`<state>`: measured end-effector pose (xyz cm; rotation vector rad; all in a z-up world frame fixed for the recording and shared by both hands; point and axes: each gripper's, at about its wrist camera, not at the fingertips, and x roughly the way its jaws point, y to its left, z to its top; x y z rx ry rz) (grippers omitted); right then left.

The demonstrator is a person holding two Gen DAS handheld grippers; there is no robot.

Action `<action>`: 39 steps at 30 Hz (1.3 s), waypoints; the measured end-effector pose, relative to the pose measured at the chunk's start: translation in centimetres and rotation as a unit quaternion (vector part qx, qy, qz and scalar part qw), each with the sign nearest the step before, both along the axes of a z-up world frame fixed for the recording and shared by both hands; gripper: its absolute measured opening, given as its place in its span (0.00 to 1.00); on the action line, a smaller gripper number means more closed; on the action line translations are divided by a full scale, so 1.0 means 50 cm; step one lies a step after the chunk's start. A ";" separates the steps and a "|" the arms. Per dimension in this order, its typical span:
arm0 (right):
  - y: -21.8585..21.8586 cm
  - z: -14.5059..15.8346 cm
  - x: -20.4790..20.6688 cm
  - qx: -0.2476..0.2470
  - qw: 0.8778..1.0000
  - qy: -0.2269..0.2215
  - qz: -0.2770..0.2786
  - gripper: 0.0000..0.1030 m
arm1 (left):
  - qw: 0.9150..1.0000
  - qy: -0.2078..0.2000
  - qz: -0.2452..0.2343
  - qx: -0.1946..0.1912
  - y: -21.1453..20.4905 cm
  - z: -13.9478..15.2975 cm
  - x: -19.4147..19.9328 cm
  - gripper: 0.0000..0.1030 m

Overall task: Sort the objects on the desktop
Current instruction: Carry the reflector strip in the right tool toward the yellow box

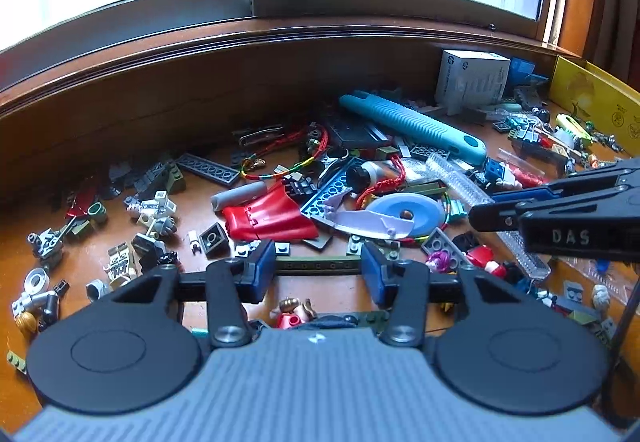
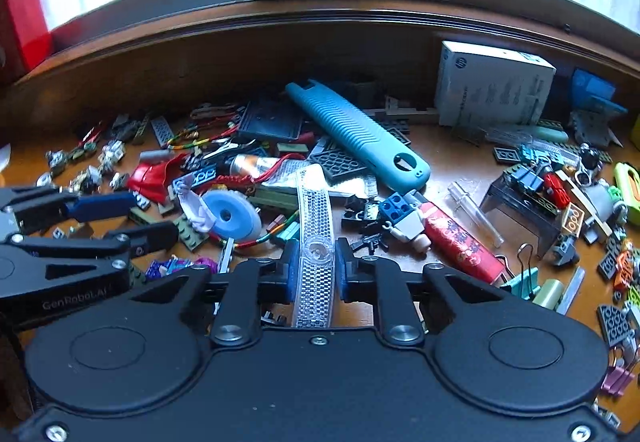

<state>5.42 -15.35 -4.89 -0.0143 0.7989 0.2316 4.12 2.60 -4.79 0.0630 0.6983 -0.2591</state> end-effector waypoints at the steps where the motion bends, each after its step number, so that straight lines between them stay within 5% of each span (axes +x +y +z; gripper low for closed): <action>1: -0.005 0.004 -0.001 0.007 1.000 -0.001 -0.005 0.17 | 1.000 0.002 0.000 -0.003 0.002 0.001 0.001 0.49; 22: -0.026 0.100 -0.106 0.040 0.997 -0.026 -0.057 0.17 | 0.998 -0.024 -0.026 -0.044 -0.002 0.070 -0.045 0.49; 39: -0.136 0.123 -0.202 0.068 0.992 -0.055 -0.087 0.17 | 0.998 -0.057 -0.030 -0.007 -0.107 0.122 -0.124 0.49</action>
